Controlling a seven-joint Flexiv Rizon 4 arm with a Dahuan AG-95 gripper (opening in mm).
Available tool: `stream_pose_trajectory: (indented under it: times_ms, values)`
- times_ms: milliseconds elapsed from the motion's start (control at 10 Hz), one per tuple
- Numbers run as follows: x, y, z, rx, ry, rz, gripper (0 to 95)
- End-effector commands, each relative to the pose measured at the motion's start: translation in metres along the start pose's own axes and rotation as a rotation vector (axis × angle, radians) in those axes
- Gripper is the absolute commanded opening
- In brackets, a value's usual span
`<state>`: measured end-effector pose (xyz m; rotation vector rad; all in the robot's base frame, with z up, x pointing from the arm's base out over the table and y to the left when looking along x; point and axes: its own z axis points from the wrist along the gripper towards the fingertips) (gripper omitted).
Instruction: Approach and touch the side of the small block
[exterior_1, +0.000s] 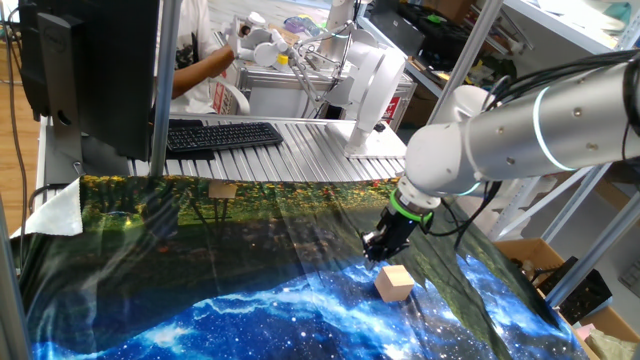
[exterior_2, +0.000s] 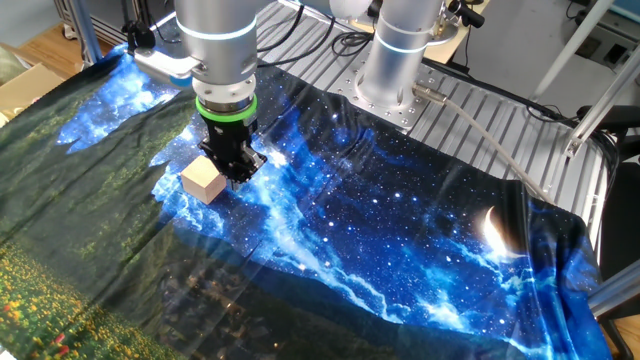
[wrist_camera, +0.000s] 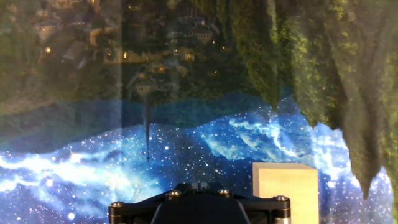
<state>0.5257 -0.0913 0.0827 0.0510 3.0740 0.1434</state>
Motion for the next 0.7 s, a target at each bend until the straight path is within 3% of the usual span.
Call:
stream_pose_trajectory:
  times_ms: [100, 700]
  values:
    - [-0.0026, 0.0001, 0.0005, -0.008, 0.005, 0.003, 0.0]
    - [-0.0028, -0.0002, 0.0006, 0.005, 0.012, 0.004, 0.0]
